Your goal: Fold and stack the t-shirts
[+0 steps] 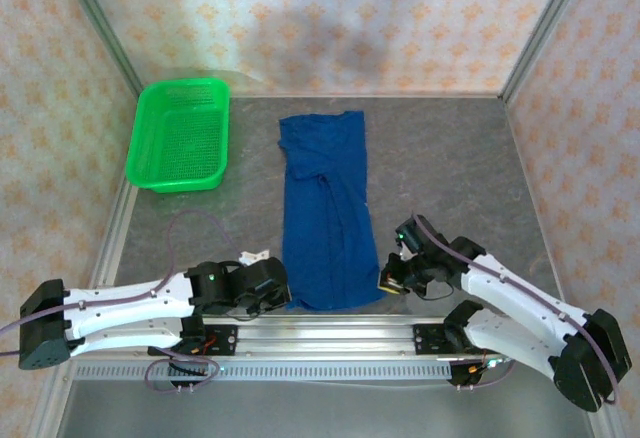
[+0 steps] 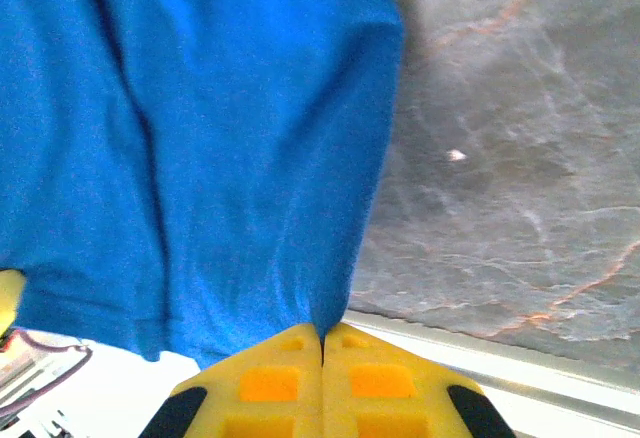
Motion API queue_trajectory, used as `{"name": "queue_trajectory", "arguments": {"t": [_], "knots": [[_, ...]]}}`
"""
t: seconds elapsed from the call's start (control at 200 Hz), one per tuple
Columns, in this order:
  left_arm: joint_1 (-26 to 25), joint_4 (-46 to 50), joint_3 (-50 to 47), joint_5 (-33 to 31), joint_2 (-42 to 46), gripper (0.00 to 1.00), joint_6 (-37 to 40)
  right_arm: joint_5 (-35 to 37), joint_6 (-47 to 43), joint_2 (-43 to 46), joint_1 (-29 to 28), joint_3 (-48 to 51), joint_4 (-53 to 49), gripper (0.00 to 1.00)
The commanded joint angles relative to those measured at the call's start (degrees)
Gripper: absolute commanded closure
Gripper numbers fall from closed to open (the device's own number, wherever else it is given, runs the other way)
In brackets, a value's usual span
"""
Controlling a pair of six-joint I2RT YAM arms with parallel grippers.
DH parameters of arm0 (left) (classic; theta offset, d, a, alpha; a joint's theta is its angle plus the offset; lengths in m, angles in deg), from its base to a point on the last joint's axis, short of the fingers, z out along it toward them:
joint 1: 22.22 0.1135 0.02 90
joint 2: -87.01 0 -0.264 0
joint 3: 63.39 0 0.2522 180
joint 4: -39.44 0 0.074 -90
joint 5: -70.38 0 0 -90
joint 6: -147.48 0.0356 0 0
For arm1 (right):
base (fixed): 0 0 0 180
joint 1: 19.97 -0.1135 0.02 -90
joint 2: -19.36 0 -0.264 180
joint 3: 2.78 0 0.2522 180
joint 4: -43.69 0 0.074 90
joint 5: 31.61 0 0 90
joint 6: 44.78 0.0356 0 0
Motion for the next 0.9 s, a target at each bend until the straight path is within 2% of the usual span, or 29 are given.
{"name": "queue_trajectory", "arguments": {"t": [0.0, 0.135, 0.355, 0.676, 0.896], "knots": [[0.8, 2.5, 3.9, -3.9, 0.3, 0.97, 0.2, 0.3, 0.2, -1.1, -0.4, -5.3, -1.2, 1.00], [4.5, 5.5, 9.2, -3.1, -0.1, 0.97, 4.6, 1.3, -1.6, -4.9, -0.4, -11.6, -1.9, 1.00], [13.8, 9.6, 17.1, -0.7, -0.7, 0.98, 12.6, 2.3, -6.5, -13.4, 2.4, -22.2, -3.8, 1.00], [26.3, 10.4, 24.9, 7.3, -8.1, 0.98, 23.7, 2.2, -13.6, -25.5, 8.4, -36.4, -7.7, 1.00], [34.3, 9.8, 28.9, 12.1, -14.2, 0.99, 29.3, 2.0, -15.5, -33.0, 11.1, -41.8, -7.6, 1.00]]}}
